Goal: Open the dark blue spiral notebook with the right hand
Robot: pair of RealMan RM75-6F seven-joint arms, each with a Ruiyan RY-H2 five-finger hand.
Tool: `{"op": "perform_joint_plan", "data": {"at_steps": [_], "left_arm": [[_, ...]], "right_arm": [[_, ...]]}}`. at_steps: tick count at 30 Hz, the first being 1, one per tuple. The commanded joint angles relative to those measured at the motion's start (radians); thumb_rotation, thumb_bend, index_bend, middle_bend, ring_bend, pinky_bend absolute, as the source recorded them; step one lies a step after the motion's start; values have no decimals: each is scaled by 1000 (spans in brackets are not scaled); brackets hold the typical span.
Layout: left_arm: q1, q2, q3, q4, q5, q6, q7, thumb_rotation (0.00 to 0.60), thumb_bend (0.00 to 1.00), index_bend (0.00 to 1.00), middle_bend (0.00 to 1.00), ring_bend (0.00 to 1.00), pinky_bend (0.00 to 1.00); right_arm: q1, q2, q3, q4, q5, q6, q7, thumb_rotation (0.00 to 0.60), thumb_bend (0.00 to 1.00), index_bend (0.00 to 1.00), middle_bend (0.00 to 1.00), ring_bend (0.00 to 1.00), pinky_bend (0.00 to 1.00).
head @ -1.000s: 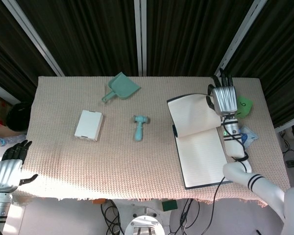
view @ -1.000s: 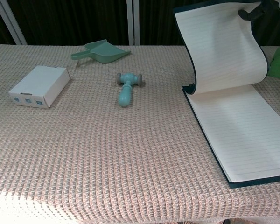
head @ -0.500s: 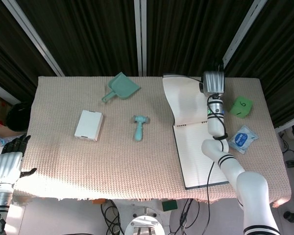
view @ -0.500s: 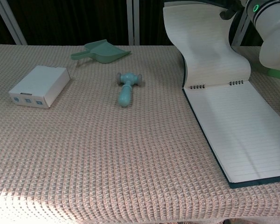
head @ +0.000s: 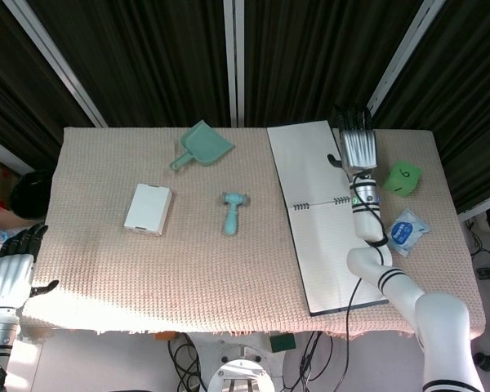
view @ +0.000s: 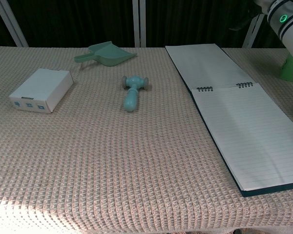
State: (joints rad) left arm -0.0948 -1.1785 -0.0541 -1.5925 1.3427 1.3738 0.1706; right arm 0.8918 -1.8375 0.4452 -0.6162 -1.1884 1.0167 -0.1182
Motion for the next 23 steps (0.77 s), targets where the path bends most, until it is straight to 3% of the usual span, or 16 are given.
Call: {"op": "perform_joint_plan", "data": {"at_steps": [1, 3, 6, 10, 12, 14, 23], "left_arm": [[1, -4, 1, 3, 6, 6, -5, 600, 60, 32, 60, 65, 123], [5, -8, 3, 5, 13, 17, -11, 600, 59, 32, 60, 65, 123], [14, -15, 5, 13, 23, 37, -20, 600, 60, 32, 60, 65, 123], [22, -24, 10, 23, 41, 59, -28, 600, 59, 32, 60, 65, 123], [27, -29, 13, 29, 55, 74, -33, 600, 59, 32, 60, 65, 123], [31, -35, 15, 39, 77, 97, -35, 600, 59, 32, 59, 65, 123], [46, -68, 33, 95, 175, 179, -49, 600, 61, 32, 50, 64, 121]], "right_arm": [[-303, 244, -166, -509, -66, 207, -27, 600, 163, 0, 0, 0, 0], [-422, 371, -254, -753, -47, 231, -85, 600, 176, 0, 0, 0, 0], [-578, 459, -374, -930, -71, 348, -103, 600, 177, 0, 0, 0, 0], [-713, 418, -466, -889, -143, 487, -16, 600, 252, 0, 0, 0, 0], [-772, 387, -512, -851, -173, 542, -29, 600, 333, 0, 0, 0, 0], [-819, 366, -535, -834, -203, 599, -38, 600, 338, 0, 0, 0, 0], [-858, 365, -534, -844, -293, 647, -69, 600, 336, 0, 0, 0, 0]]}}
